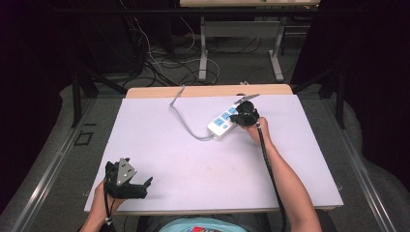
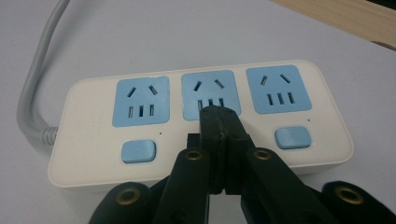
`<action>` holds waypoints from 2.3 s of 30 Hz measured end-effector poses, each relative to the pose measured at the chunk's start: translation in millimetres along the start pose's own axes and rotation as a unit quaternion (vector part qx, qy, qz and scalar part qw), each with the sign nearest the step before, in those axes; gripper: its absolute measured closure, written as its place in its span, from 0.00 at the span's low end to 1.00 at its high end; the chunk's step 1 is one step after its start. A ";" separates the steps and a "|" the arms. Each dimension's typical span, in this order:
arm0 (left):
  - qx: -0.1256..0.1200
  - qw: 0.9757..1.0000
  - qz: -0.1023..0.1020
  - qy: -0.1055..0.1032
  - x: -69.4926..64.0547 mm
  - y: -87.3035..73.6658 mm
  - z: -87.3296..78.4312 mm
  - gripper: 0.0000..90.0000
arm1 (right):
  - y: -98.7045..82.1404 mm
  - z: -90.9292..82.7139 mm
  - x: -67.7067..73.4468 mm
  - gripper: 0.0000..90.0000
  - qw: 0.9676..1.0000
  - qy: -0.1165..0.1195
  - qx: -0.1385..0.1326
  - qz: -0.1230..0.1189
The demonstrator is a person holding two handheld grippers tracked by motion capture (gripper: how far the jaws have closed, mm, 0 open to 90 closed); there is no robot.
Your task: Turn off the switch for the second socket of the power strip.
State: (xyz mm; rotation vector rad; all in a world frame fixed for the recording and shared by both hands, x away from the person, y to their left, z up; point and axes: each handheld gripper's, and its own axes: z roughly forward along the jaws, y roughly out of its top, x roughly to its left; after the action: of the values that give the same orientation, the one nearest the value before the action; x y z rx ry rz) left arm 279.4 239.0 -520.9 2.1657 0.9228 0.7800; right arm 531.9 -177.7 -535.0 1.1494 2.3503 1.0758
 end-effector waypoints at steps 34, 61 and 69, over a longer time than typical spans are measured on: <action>-0.004 1.000 0.003 -0.002 0.5 -0.5 -0.5 0.01 | 4.6 -0.9 8.8 0.98 1.000 -0.011 0.000 -0.025; -0.001 1.000 0.001 0.000 0.7 -1.1 -1.6 0.01 | 7.1 -28.2 7.9 0.47 1.000 0.019 -0.001 -0.006; -0.003 1.000 0.000 -0.001 0.6 -1.1 -0.9 0.01 | 3.8 -41.6 7.4 0.31 0.999 0.034 -0.004 -0.008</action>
State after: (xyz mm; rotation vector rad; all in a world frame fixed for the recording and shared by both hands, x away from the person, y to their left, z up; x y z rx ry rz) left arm 278.7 240.3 -521.0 2.1618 0.9184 0.7801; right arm 506.2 -190.9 -504.0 1.1053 2.4013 1.1353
